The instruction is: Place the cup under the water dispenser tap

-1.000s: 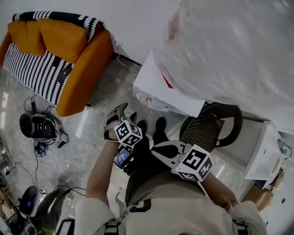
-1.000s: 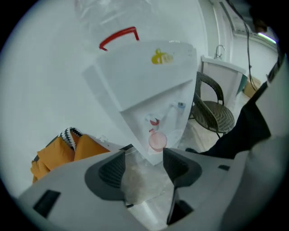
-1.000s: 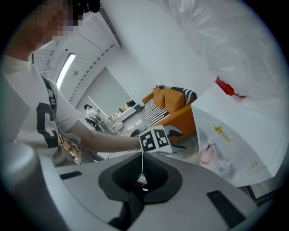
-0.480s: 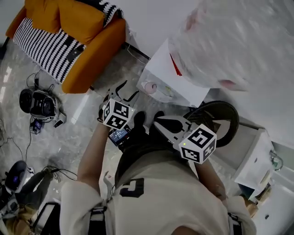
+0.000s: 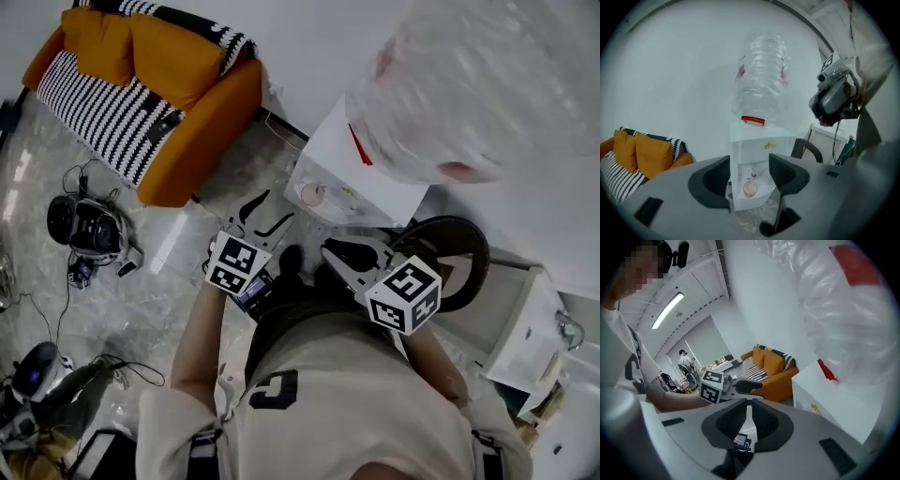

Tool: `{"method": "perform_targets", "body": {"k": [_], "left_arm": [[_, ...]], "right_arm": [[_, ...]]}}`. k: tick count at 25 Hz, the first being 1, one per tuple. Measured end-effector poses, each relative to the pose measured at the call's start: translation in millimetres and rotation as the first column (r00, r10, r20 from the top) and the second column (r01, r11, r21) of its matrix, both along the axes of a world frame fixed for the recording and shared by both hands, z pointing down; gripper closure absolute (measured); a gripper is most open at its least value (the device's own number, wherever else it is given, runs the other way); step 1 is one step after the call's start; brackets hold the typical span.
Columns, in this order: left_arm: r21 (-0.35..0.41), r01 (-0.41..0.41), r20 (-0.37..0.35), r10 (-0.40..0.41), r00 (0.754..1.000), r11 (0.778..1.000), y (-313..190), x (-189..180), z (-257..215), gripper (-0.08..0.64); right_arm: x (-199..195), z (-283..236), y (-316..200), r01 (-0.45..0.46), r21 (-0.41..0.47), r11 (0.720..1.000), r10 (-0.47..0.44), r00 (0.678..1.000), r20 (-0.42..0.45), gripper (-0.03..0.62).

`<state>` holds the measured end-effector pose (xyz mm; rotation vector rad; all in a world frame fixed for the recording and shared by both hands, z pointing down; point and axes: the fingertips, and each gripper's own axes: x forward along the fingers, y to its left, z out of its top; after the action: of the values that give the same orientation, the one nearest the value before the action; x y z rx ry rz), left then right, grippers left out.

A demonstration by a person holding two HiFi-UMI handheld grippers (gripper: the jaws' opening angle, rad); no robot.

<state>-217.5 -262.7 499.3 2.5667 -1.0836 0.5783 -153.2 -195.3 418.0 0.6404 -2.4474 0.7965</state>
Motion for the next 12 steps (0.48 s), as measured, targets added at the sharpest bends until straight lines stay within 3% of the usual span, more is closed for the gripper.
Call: {"method": "perform_targets", "body": {"k": [2, 7, 12], "left_arm": [[0.012, -0.015, -0.044, 0.016, 0.999, 1.0, 7, 7, -12, 0.252], [0.041, 0.008, -0.061, -0.006, 0.998, 0.999, 3, 6, -34, 0.291], [0.072, -0.006, 0.006, 0.006, 1.0, 0.997, 5, 21, -46, 0.291]], "right_arm": [[0, -5, 3, 0.012, -0.005, 1.0, -0.012, 0.999, 0.032, 0.563], [-5, -19, 3, 0.039, 0.041, 0.998, -0.042, 0.995, 0.092, 0.563], [12, -34, 16, 0.057, 0.078, 0.995, -0.066, 0.991, 0.116, 0.563]]}}
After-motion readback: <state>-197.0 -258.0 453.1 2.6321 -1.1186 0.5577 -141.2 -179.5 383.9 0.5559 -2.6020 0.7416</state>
